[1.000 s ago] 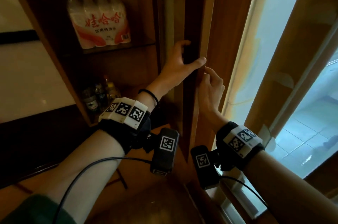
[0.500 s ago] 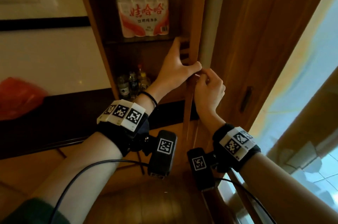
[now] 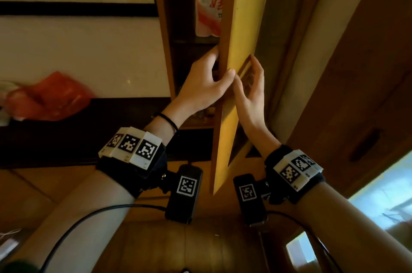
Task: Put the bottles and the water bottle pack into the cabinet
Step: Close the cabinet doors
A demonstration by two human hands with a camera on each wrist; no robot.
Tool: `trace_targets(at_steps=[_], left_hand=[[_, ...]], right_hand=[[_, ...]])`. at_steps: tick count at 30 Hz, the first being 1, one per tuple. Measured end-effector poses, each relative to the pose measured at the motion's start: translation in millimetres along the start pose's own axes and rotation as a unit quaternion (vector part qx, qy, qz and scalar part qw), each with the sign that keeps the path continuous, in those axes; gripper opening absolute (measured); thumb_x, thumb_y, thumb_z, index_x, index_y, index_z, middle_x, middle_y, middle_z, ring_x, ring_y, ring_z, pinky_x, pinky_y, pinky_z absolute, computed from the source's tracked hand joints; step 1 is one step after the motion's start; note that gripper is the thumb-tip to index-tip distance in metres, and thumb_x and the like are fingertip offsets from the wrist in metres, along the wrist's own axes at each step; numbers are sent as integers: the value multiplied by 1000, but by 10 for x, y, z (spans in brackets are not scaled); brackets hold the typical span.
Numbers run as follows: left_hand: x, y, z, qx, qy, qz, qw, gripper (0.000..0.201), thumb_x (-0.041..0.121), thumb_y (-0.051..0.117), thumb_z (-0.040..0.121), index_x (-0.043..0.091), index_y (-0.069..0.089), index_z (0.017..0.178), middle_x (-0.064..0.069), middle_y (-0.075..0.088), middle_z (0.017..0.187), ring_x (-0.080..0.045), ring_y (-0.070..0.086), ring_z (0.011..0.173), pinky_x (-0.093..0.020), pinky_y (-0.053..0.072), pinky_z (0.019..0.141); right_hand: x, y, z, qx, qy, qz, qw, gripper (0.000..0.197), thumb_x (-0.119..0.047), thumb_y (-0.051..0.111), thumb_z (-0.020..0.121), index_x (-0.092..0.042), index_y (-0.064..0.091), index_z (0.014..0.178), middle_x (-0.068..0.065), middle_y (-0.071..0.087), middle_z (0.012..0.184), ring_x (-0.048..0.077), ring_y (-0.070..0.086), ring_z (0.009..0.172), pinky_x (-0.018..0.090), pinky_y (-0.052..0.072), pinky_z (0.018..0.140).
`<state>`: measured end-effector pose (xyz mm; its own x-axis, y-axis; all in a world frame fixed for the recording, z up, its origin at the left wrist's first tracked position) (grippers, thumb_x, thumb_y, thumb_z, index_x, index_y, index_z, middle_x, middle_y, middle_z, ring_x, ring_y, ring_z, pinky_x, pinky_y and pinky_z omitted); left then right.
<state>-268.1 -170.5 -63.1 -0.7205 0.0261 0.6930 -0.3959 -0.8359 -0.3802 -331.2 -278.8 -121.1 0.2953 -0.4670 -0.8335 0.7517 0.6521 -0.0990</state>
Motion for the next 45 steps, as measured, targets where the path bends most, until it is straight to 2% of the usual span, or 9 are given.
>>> trace_targets(at_steps=[6,10,15,17,21,28,34,39,45], left_hand=[[-682,-510,268,66,-1,12,998,41,13,55,94,-3,47,131,-3,62,116,-1,61,104,-14,49,90],[-1126,-764,566,80,-20,20,996,48,19,52,95,1,41,138,-10,59,130,-16,58,119,-28,50,100],[-1606,-962,882,92,-56,37,994,47,24,49,98,8,40,142,-1,59,128,-2,58,108,-8,49,88],[-1749,-1013,978,91,-60,26,994,47,27,51,97,10,42,141,-1,60,129,-6,59,112,-13,50,92],[-1914,-1196,1165,90,-19,73,993,52,37,57,92,14,49,138,-4,50,138,-16,47,127,-34,42,109],[-2336,-1349,1521,115,-99,67,986,85,32,71,84,16,21,151,-8,21,156,-21,24,144,-20,22,108],[-2678,-1258,1730,91,-140,33,985,80,33,68,85,20,24,150,-2,37,151,-21,42,135,-42,42,109],[-2765,-1303,1737,116,-120,16,986,77,40,70,82,26,30,147,2,43,144,-19,52,124,-43,51,99],[-2756,-1315,1744,119,-99,5,988,75,41,69,83,24,32,146,0,44,141,-18,52,123,-42,51,98]], right_hand=[[258,669,284,0,-6,-17,1000,65,-37,66,84,-25,35,140,-5,44,132,15,47,124,41,45,105],[415,1081,610,8,17,-21,1000,63,-33,68,84,-25,35,137,-20,39,118,10,44,118,24,43,101],[586,1421,1025,51,56,-25,997,54,-31,71,82,-17,40,124,-9,45,112,0,52,102,20,51,93],[648,1522,1154,58,60,-26,996,62,-31,76,78,-14,39,124,-10,43,111,0,53,101,14,51,89],[778,1713,1312,79,67,-42,994,73,-39,81,64,-20,37,120,2,40,122,20,49,116,37,52,96],[916,2005,1659,66,91,-30,993,88,-50,78,60,-29,31,131,7,42,135,23,53,121,46,53,96],[1062,2128,1861,44,89,-48,994,76,-47,69,71,-36,31,136,5,47,134,22,54,118,48,51,98],[1084,2075,1958,88,57,-72,992,51,-22,65,85,-27,39,129,9,52,125,21,60,101,46,54,92],[1147,2059,1970,102,69,-58,991,49,-19,67,85,-25,42,127,-4,47,109,20,59,98,38,54,89]])
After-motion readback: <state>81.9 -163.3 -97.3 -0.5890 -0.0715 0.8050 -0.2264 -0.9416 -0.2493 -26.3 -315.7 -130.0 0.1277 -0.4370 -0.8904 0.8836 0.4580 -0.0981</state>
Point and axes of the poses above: each hand's wrist, its own z-axis towards the middle knuckle, its own y-axis out of the palm, x = y × z, the point moved 9 cm from there along z, towards the middle knuckle
